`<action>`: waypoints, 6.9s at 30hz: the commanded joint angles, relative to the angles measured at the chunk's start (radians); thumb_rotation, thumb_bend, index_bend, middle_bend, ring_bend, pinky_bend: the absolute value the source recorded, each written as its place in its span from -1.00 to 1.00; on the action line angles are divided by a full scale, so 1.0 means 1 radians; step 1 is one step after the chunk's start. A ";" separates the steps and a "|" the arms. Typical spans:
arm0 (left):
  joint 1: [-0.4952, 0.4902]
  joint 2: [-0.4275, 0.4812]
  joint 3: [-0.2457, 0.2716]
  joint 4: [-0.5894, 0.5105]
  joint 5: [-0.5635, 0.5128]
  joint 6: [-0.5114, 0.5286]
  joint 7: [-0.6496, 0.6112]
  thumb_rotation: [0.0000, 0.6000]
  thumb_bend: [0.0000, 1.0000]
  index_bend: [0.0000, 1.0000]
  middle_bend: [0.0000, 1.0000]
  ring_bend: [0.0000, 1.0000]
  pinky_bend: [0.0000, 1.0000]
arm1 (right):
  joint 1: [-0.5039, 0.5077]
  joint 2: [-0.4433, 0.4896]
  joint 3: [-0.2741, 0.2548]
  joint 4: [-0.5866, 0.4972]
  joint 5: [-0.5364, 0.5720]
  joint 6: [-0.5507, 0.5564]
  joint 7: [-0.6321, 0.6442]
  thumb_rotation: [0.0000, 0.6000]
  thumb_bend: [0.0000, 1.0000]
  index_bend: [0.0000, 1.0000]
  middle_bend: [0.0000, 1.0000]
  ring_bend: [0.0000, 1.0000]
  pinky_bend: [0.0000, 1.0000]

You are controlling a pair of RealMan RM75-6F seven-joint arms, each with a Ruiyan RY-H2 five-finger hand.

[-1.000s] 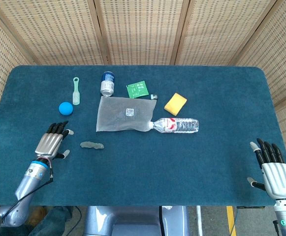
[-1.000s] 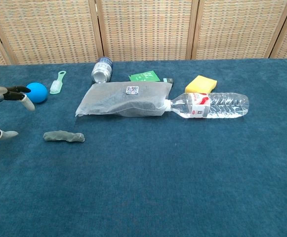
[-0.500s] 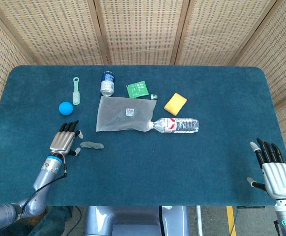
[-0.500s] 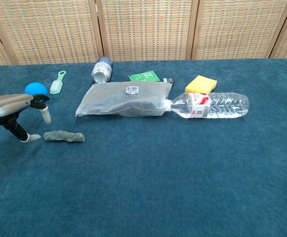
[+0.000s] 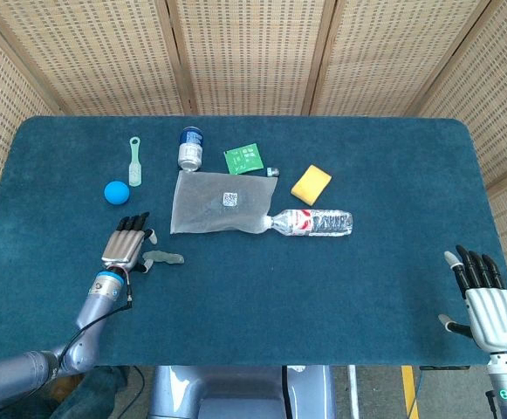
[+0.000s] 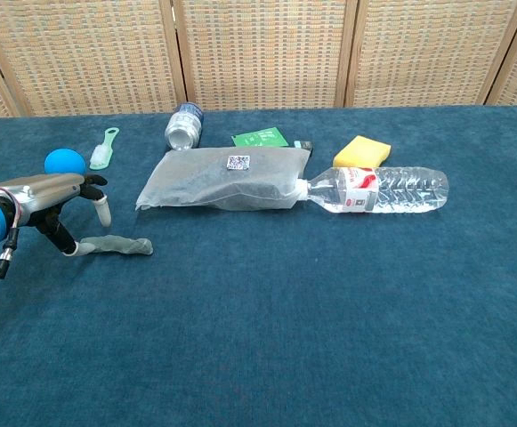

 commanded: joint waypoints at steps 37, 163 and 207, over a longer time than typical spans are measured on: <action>-0.043 0.000 0.056 -0.044 -0.076 0.026 0.014 1.00 -0.23 -0.01 -1.00 -1.00 -1.00 | 0.000 0.006 -0.001 0.001 -0.004 0.004 0.023 1.00 -1.00 -1.00 -1.00 -1.00 -1.00; -0.266 -0.352 -0.198 0.136 0.403 -0.007 -1.015 1.00 -0.10 0.57 -1.00 -1.00 -1.00 | 0.805 -0.006 0.259 -0.349 0.886 -0.533 -0.009 1.00 -0.25 0.07 -1.00 -1.00 -1.00; -0.256 -0.353 -0.203 0.157 0.367 -0.037 -1.023 1.00 -0.10 0.57 -1.00 -1.00 -1.00 | 0.754 0.025 0.339 -0.374 0.954 -0.640 0.213 1.00 0.55 0.65 -0.94 -1.00 -1.00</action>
